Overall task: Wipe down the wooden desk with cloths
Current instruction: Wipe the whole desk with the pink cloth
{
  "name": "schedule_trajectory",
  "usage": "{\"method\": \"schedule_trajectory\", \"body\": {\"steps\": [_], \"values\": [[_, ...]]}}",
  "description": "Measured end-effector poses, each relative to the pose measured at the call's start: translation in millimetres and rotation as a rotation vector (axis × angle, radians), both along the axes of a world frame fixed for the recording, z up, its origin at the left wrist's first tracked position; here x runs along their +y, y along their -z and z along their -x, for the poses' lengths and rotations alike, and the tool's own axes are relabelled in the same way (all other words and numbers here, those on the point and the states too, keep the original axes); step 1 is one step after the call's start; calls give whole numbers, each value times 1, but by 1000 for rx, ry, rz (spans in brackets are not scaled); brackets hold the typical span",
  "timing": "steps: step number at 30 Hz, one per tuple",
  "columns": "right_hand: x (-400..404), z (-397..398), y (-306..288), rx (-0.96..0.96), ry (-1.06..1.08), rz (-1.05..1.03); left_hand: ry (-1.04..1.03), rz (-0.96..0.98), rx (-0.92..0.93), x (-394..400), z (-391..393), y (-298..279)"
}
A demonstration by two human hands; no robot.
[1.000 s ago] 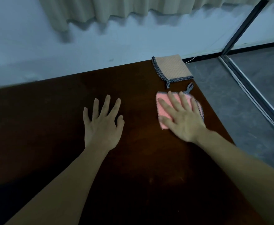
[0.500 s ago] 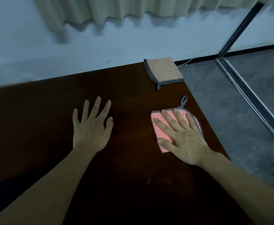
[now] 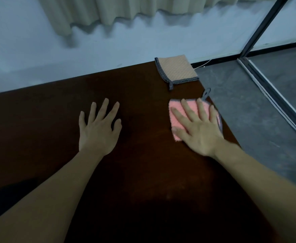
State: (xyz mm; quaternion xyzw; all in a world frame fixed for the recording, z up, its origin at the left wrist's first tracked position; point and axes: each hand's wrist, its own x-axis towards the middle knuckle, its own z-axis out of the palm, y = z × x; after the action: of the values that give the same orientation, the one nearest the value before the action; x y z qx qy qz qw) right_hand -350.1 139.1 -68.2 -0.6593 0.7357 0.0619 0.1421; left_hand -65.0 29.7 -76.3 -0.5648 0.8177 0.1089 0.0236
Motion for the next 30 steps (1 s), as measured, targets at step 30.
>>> {"method": "schedule_trajectory", "body": {"steps": [30], "values": [[57,-18,-1,2,9,-20,6,10,-10,0,-2,3]]}}
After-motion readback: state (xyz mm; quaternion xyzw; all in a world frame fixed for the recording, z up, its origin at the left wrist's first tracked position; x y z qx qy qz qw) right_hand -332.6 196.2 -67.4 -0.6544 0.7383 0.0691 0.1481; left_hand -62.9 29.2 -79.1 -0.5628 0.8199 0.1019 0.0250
